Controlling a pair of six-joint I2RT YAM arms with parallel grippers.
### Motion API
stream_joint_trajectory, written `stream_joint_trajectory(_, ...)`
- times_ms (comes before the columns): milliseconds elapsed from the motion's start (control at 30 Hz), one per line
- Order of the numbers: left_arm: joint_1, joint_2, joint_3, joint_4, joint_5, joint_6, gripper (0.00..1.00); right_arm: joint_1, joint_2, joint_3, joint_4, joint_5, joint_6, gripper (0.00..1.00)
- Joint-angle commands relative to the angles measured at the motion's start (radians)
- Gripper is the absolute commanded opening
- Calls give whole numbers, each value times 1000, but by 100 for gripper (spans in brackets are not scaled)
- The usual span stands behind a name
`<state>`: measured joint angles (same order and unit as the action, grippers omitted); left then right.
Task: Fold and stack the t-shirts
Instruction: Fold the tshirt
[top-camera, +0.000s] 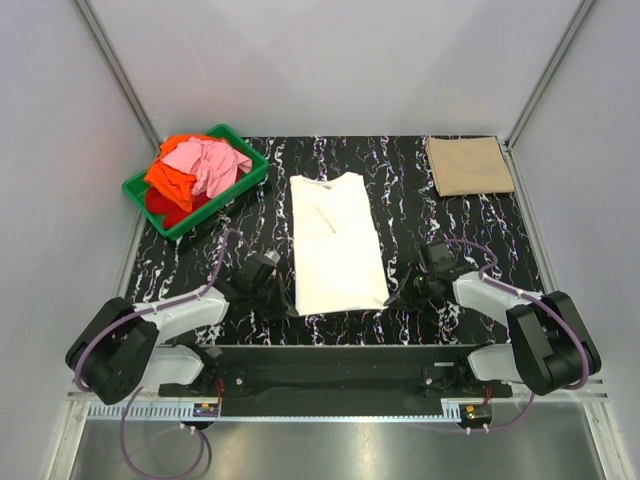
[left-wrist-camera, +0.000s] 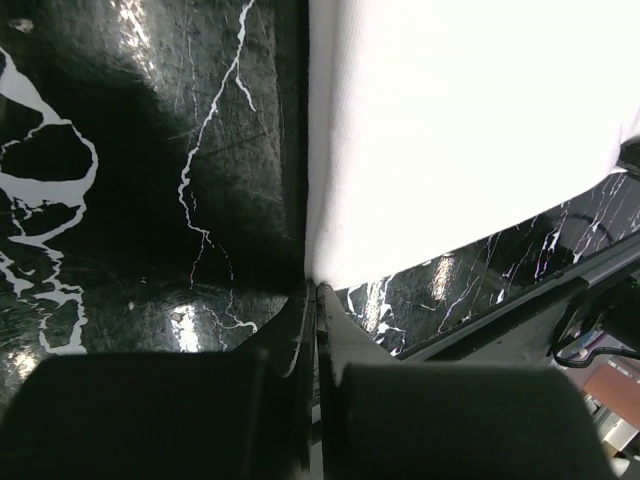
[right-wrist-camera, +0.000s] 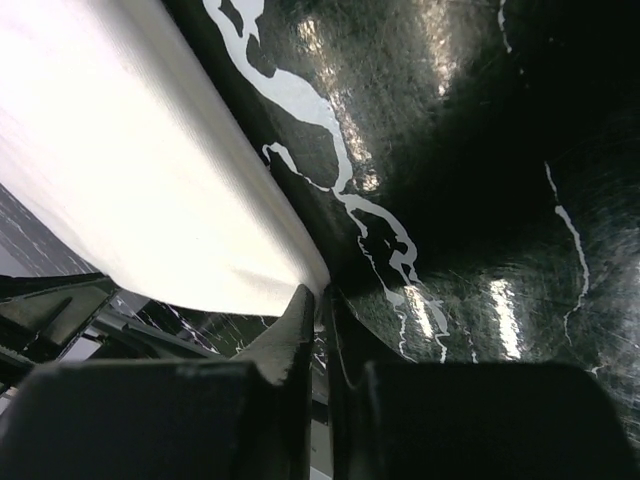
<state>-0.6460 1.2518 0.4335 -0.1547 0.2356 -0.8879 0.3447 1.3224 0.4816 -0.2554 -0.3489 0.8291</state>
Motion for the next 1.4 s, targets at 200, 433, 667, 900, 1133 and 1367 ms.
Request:
stream_joint_trajectory(200, -38, -164, 103, -170, -33, 29, 0, -3, -144, 32, -160, 94, -13, 0)
stream_joint_trajectory(433, -132, -288, 165, -293, -90, -23, 0, -1, -362, 84, -355, 93, 15, 0)
stream_joint_trajectory(667, -331, -387, 278, -436, -228, -98, 0, -1, -589, 213, -634, 165, -1, 0)
stream_joint_trajectory(900, -386, -328, 464, -534, -365, -72, 0, -1, -585, 337, -662, 149, -45, 0)
stream_joint_trajectory(1133, -141, -223, 602, -594, -309, 93, 0, -3, -310, 604, -618, 223, -272, 1)
stream_joint_trajectory(1367, 109, -28, 741, -548, -180, 237, 0, -10, 128, 874, -558, 189, -435, 0)
